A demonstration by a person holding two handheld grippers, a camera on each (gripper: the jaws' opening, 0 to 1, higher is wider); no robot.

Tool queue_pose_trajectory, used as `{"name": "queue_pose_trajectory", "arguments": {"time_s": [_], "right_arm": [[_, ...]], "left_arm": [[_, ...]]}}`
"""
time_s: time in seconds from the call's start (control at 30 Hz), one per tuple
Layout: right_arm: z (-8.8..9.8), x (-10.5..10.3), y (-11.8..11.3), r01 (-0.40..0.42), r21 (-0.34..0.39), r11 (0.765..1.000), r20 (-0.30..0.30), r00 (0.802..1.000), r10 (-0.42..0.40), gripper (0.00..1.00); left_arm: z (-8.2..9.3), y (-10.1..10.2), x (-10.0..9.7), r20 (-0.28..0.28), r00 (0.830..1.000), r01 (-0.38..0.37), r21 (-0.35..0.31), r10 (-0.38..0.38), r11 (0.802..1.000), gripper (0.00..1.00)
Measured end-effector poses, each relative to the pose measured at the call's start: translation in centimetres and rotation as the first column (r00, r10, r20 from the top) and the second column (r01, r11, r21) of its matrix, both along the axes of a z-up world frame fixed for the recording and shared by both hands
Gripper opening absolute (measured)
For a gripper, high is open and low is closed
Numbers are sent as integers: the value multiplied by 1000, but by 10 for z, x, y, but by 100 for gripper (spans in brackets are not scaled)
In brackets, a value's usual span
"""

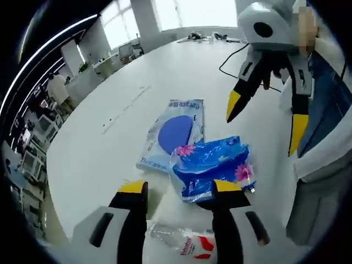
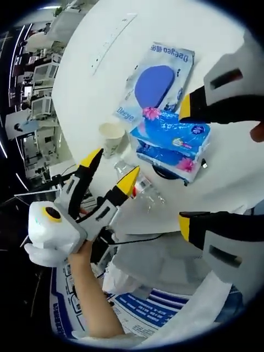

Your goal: Arrange the tabletop items into an orderly group along one side of the table until the central work area is clear of visible clutter.

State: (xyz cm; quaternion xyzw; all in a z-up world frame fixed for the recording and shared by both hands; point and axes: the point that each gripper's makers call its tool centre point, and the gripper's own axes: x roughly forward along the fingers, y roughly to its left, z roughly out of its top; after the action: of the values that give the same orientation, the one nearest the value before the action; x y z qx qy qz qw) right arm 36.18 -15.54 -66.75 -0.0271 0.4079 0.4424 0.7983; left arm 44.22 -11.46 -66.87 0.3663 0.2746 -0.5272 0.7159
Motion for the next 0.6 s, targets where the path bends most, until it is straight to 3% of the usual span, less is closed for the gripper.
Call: {"name": "queue_pose_trajectory", "arguments": {"time_s": [0.07, 0.17, 0.27, 0.33, 0.5, 0.6], "right_arm": [[-2, 1, 3, 6, 0, 1000, -15, 1000, -6, 63], [-4, 0, 7, 3, -7, 1000, -22, 1000, -3, 62], [-7, 2, 9, -15, -46, 999, 8, 1000, 15, 60], [-9, 3, 11, -19, -47, 999, 3, 1000, 19, 59], [-16, -1, 16, -47, -66, 997, -10, 999, 46, 53], [-21, -5, 18, -63, -73, 995, -20, 998, 62, 51]], "left_arm": [[1, -8, 3, 30, 998, 61, 17, -62, 998, 45], [-3, -11, 6, 16, 995, 99, 32, -100, 995, 41], [-7, -14, 11, 37, 975, 213, 90, -217, 973, 39], [-8, -17, 14, 48, 968, 242, 104, -247, 965, 36], [-18, -26, 11, 11, 944, 325, 117, -328, 939, 19], [-27, -28, 2, -22, 917, 396, 149, -398, 906, 17]]}}
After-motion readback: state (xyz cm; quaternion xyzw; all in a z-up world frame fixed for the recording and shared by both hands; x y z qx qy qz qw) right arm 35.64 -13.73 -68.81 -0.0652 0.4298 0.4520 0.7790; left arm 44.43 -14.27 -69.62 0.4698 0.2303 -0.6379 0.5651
